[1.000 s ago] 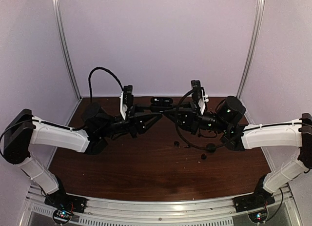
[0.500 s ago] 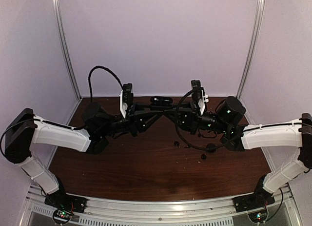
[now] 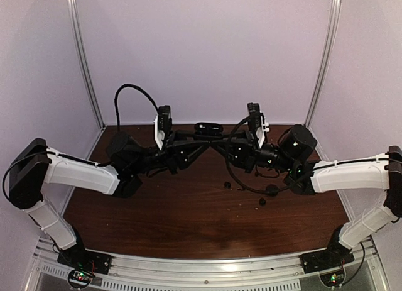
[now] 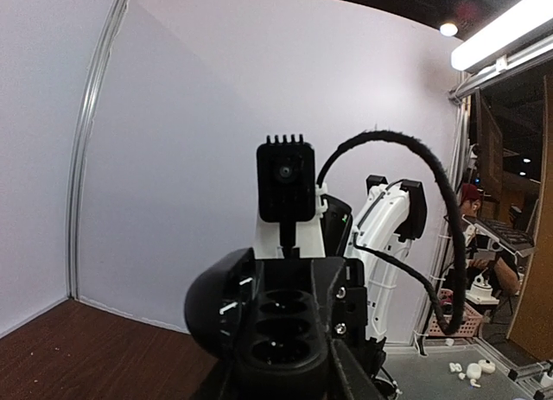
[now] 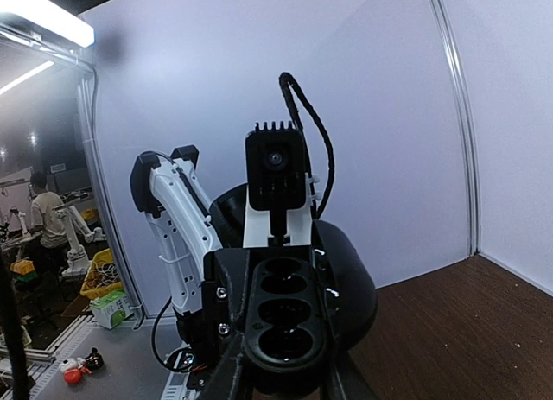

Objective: Insert the wireless bluetooth earbuds into the charging case

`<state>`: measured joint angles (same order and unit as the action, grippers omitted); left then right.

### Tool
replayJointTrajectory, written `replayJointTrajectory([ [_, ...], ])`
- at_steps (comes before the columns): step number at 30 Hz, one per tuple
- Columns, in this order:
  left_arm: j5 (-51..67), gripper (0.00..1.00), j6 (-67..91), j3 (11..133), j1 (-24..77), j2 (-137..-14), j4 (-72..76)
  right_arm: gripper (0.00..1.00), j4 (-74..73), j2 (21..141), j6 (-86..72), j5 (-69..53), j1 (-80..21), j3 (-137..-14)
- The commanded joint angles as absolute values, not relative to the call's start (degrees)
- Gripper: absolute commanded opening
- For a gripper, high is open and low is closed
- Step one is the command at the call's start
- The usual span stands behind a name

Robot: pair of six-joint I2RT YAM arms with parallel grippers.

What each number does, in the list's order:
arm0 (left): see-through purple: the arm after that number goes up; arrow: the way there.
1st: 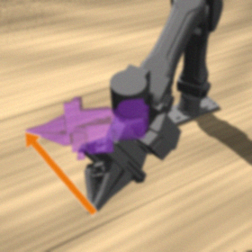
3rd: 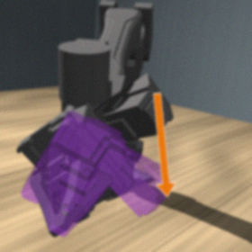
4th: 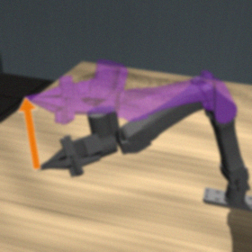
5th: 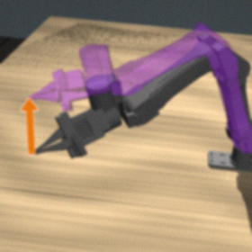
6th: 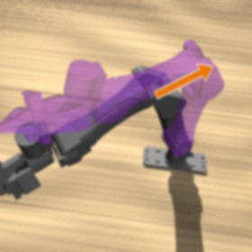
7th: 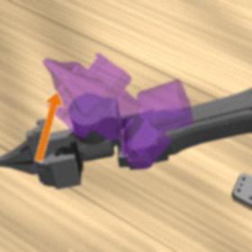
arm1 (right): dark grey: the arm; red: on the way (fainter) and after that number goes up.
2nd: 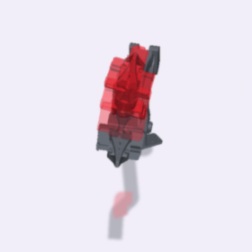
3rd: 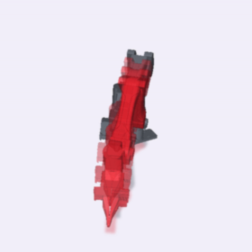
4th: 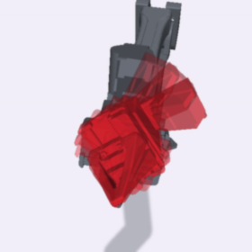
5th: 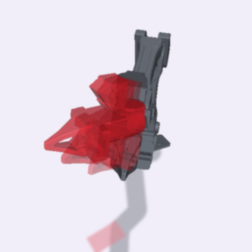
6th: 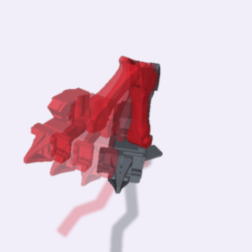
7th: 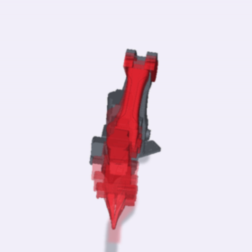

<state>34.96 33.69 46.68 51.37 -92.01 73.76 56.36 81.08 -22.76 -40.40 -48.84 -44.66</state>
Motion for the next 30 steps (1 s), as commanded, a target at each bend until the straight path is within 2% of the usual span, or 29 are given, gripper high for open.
replayJointTrajectory([
  [1, 36.49, 0.34, 34.57, 49.00, 51.59, -92.80, 77.38, 0.01, 57.22, 81.31, -22.25, -40.02, -49.39, -44.12],
  [6, 36.82, 0.33, 34.89, 49.12, 51.59, -93.18, 77.62, 0.01, 57.21, 81.15, -22.15, -39.86, -49.39, -43.96],
  [10, 36.74, 0.28, 34.89, 48.96, 51.55, -93.26, 77.62, 0.01, 57.52, 80.95, -22.15, -39.65, -49.40, -43.69],
  [11, 36.67, 0.28, 34.89, 48.86, 51.59, -93.26, 77.64, 0.01, 57.56, 80.95, -22.15, -39.62, -49.40, -43.73],
  [14, 36.48, 0.39, 34.89, 48.69, 51.57, -93.44, 77.63, 0.01, 57.77, 80.95, -22.34, -39.92, -49.39, -44.02],
  [30, 27.74, 0.41, 31.04, 48.17, 51.50, -86.95, 61.91, 0.00, 48.34, 78.09, -14.79, -38.98, -49.55, -43.92],
])
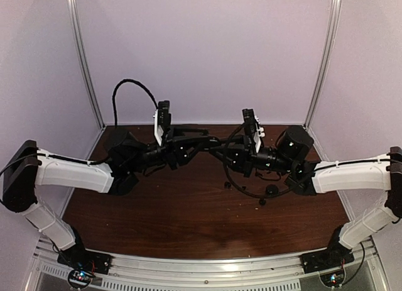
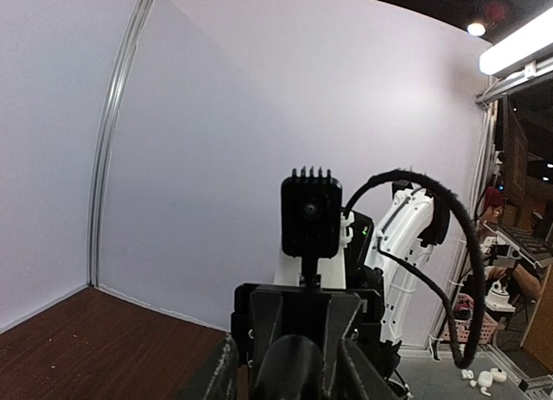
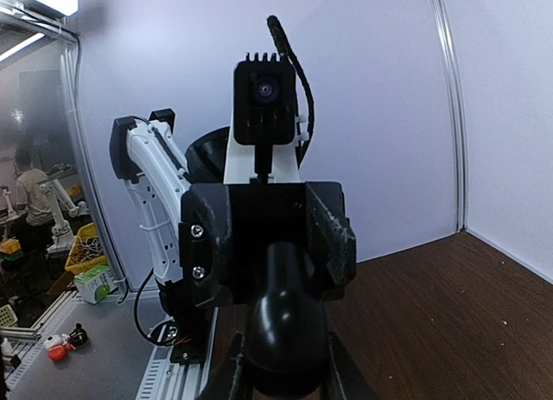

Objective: Insert the wireless bluetooth earbuds into the charging case

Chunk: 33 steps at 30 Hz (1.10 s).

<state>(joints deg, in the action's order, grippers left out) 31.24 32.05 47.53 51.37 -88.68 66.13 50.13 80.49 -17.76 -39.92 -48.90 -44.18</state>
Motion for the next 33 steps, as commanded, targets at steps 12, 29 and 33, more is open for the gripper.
replayJointTrajectory([
  [12, 31.14, 0.45, 21.35, 48.91, 51.42, -83.77, 51.48, 0.00, 45.86, 77.43, -14.24, -39.18, -49.57, -44.35],
  [29, 25.30, 0.43, 27.63, 48.18, 48.65, -82.09, 50.14, 0.00, 44.92, 78.45, -13.06, -43.13, -49.96, -44.97],
  [33, 25.76, 0.43, 30.71, 48.03, 47.70, -82.28, 51.82, 0.00, 42.91, 78.57, -11.32, -43.07, -50.55, -45.43],
])
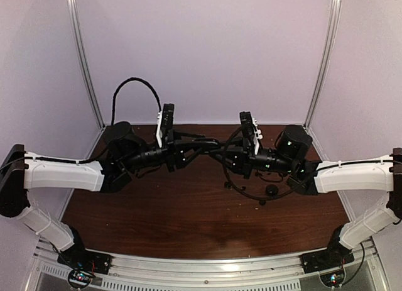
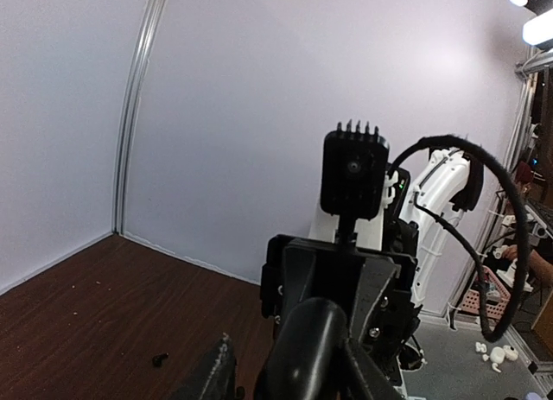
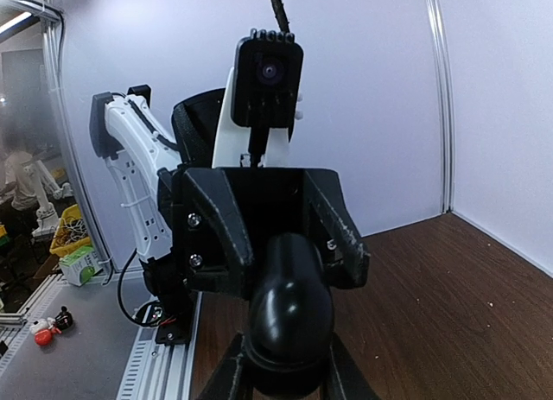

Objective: Insert the wireless bluetooth earbuds into the charging case

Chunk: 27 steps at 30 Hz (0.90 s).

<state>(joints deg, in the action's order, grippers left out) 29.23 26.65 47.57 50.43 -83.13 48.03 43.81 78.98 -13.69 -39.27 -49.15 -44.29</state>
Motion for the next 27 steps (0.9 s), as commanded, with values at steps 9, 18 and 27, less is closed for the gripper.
replayJointTrajectory([
  [9, 25.69, 0.44, 31.46, 48.50, 47.05, -82.59, 51.29, 0.00, 41.92, 77.88, -10.17, -42.22, -50.89, -45.11],
  [18, 26.04, 0.57, 28.86, 46.68, 44.60, -77.98, 51.88, 0.00, 49.39, 77.87, -17.17, -41.64, -48.67, -42.40],
  [27, 30.79, 0.57, 24.42, 41.53, 44.38, -75.79, 56.14, 0.00, 57.31, 78.24, -23.20, -42.95, -46.82, -42.09],
])
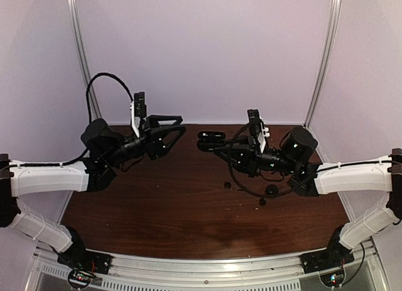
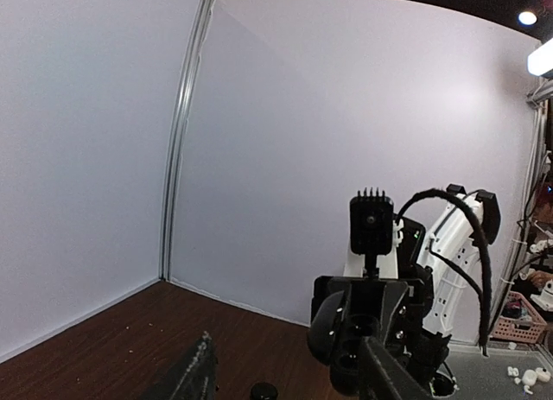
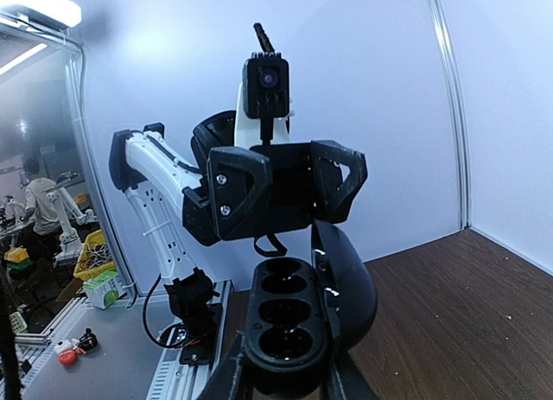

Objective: Insert the wireless bluetooth earbuds into the charging case

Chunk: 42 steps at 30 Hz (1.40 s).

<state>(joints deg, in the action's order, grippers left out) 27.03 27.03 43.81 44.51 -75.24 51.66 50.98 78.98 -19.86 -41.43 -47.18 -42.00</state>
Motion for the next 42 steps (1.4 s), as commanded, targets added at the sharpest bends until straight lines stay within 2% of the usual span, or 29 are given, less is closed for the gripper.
replayJointTrajectory([
  [1, 32.18, 0.56, 24.35, 41.42, 44.38, -76.28, 56.68, 0.00, 57.98, 78.41, -23.42, -43.16, -46.77, -42.30],
  [9, 37.78, 0.51, 23.61, 42.61, 47.10, -79.97, 60.64, 0.00, 60.89, 80.60, -25.37, -44.99, -46.85, -44.69],
  [34, 34.58, 0.38, 28.12, 46.39, 50.89, -86.85, 68.90, 0.00, 64.30, 83.33, -25.82, -43.45, -48.77, -45.28],
  [42, 34.23, 0.38, 28.89, 46.83, 50.98, -87.80, 69.17, 0.00, 64.66, 83.75, -25.82, -43.18, -48.87, -45.45],
])
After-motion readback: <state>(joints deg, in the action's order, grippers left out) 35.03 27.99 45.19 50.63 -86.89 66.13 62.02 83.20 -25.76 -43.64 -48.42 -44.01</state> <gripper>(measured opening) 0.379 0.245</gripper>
